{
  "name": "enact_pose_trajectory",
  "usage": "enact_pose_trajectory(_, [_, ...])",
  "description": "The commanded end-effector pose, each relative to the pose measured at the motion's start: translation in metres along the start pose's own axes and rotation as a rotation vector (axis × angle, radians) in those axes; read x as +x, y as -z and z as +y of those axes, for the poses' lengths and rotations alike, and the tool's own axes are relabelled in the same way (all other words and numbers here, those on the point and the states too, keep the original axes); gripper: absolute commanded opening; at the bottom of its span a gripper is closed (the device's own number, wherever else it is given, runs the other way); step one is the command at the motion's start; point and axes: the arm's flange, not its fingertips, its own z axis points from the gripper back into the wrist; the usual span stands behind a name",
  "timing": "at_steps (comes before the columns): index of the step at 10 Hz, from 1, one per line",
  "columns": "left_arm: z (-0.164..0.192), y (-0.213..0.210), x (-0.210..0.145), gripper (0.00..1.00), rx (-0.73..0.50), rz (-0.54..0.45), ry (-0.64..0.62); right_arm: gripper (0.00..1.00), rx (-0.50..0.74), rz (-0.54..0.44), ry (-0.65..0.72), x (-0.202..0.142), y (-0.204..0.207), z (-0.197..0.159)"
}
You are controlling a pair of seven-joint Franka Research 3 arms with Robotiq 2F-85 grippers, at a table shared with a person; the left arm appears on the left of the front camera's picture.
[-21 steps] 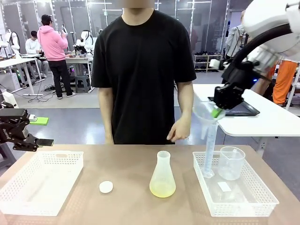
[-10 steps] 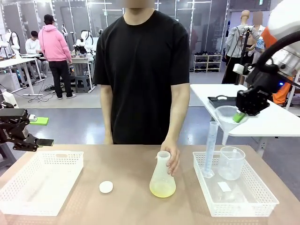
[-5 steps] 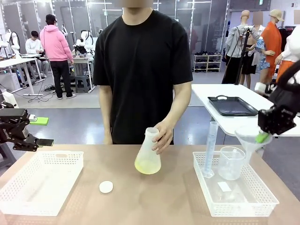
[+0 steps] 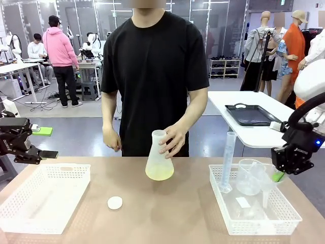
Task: Prepare the solutions needed for the experiment.
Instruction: Once the solution is in the Big flask , pick up the Plastic Funnel and place it back into the right Organizing basket.
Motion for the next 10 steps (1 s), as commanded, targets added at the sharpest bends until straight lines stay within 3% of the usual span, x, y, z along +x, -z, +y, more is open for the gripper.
enact_pose_trajectory(1, [-0.002, 0.001, 0.003, 1.0, -0.019, -0.004, 0.007, 0.03, -0.022, -0.026, 0.052, 0.002, 0.009, 0.012])
enact_pose_trajectory(3, [-0.002, 0.001, 0.003, 1.0, -0.019, -0.004, 0.007, 0.03, -0.037, -0.006, 0.049, 0.004, 0.022, 0.018])
enact_pose_trajectory(7, [-0.002, 0.001, 0.003, 1.0, -0.019, -0.004, 0.007, 0.43, -0.075, 0.039, 0.076, 0.009, 0.031, 0.029])
enact_pose_trajectory(8, [-0.002, 0.001, 0.003, 1.0, -0.019, -0.004, 0.007, 0.38, -0.082, 0.04, 0.072, 0.009, 0.031, 0.032])
enact_pose_trajectory(9, [-0.002, 0.001, 0.003, 1.0, -0.019, -0.004, 0.007, 0.63, -0.092, 0.03, 0.074, 0.011, 0.032, 0.033])
enact_pose_trajectory(10, [-0.002, 0.001, 0.003, 1.0, -0.019, -0.004, 0.007, 0.63, -0.16, 0.021, 0.068, 0.017, 0.033, 0.035])
